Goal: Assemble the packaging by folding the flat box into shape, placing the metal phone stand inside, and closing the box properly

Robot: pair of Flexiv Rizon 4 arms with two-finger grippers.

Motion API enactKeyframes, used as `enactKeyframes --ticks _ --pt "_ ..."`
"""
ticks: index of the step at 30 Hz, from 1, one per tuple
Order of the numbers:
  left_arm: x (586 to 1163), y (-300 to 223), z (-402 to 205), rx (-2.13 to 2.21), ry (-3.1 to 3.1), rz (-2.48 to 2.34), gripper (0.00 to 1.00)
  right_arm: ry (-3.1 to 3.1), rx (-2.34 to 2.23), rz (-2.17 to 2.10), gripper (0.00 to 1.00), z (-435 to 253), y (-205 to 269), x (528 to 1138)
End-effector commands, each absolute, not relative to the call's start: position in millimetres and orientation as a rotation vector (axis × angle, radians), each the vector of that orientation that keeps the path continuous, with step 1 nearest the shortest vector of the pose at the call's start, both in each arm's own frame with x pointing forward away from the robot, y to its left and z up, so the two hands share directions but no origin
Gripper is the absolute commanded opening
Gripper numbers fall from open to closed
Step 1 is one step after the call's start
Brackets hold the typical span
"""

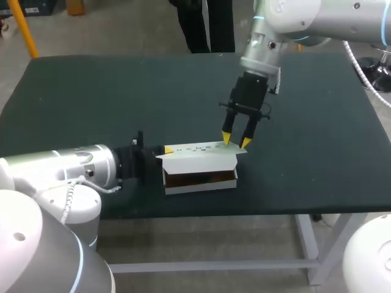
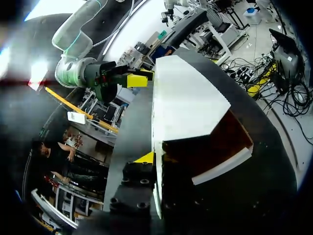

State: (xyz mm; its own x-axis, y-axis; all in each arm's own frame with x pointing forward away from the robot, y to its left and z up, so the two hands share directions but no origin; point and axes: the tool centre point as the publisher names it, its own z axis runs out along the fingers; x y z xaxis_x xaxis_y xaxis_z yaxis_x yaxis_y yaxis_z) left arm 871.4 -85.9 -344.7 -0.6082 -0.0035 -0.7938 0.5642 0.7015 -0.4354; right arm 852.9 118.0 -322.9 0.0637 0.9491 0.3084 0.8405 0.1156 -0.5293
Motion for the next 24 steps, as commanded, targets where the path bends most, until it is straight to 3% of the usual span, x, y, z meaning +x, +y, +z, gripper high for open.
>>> enactKeyframes --ticks 1,9,24 --pt "866 -85 -350 0.426 2.069 -0.878 0.04 -1.792 -1.735 0.241 0.47 -325 118 854" --pt "862 -82 -349 0.424 2.045 -0.882 0.18 -1.787 -1.738 0.248 0.45 -328 117 853" --pt "855 -79 -344 0.425 2.017 -0.9 0.24 -1.775 -1.742 0.243 0.45 -330 114 852"
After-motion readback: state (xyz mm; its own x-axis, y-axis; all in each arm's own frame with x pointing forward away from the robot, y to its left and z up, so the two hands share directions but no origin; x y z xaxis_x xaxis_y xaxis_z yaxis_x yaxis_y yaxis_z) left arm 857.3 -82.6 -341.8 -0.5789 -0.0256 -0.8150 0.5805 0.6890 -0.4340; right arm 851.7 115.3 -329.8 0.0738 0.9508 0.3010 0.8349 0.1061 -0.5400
